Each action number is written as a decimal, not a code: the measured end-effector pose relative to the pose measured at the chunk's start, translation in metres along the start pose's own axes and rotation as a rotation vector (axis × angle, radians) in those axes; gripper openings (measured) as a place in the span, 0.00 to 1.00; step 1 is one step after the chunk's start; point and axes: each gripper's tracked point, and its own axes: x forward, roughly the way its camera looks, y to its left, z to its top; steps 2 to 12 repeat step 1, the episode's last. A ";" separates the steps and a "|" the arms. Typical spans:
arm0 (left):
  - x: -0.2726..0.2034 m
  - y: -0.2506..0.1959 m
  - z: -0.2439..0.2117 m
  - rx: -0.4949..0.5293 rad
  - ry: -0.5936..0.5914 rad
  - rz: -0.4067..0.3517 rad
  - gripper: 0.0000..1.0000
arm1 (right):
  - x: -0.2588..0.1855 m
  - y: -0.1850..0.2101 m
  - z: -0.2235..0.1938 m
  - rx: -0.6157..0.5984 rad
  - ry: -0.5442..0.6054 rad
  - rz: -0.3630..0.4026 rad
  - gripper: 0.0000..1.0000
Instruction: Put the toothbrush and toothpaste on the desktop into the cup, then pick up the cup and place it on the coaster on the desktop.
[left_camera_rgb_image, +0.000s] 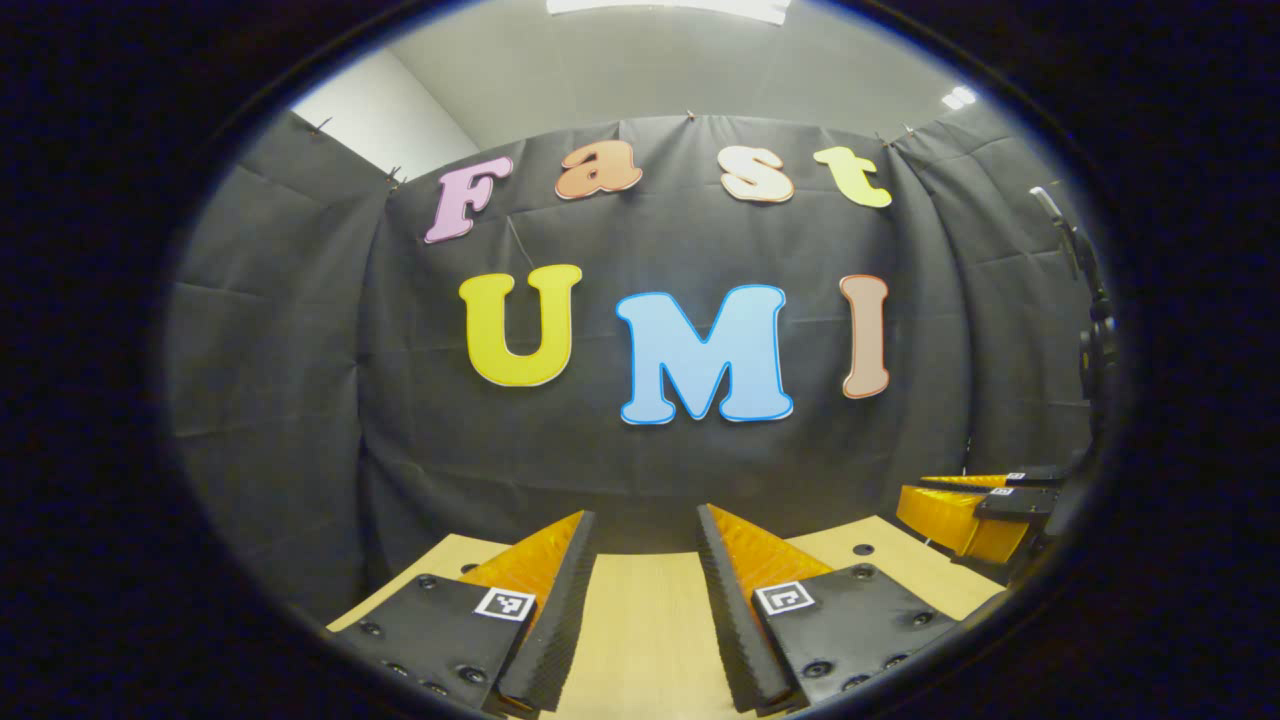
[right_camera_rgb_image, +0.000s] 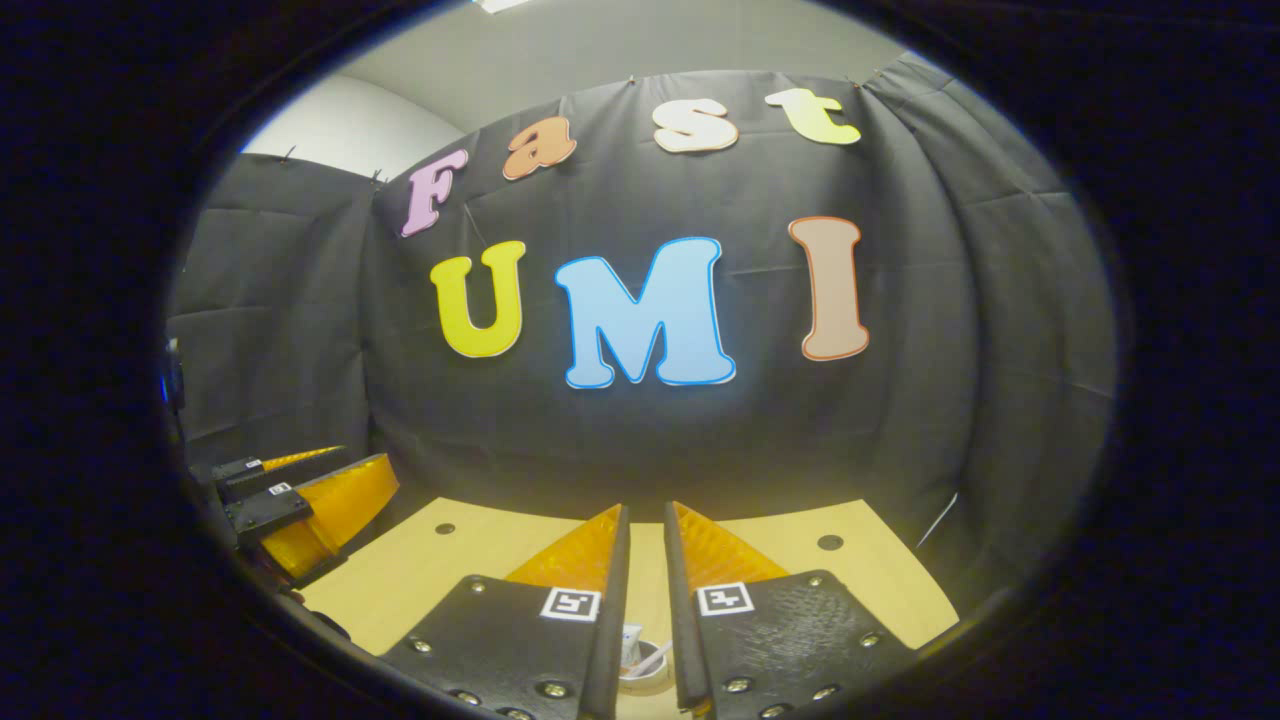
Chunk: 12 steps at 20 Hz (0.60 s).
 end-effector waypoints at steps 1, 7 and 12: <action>0.001 0.001 0.002 0.001 0.001 0.001 0.69 | 0.000 0.001 -0.001 -0.003 0.000 -0.002 0.21; 0.001 0.001 0.002 0.001 0.001 0.001 0.69 | 0.000 0.001 -0.001 -0.003 0.000 -0.002 0.21; 0.001 0.001 0.002 0.001 0.001 0.001 0.69 | 0.000 0.001 -0.001 -0.003 0.000 -0.002 0.21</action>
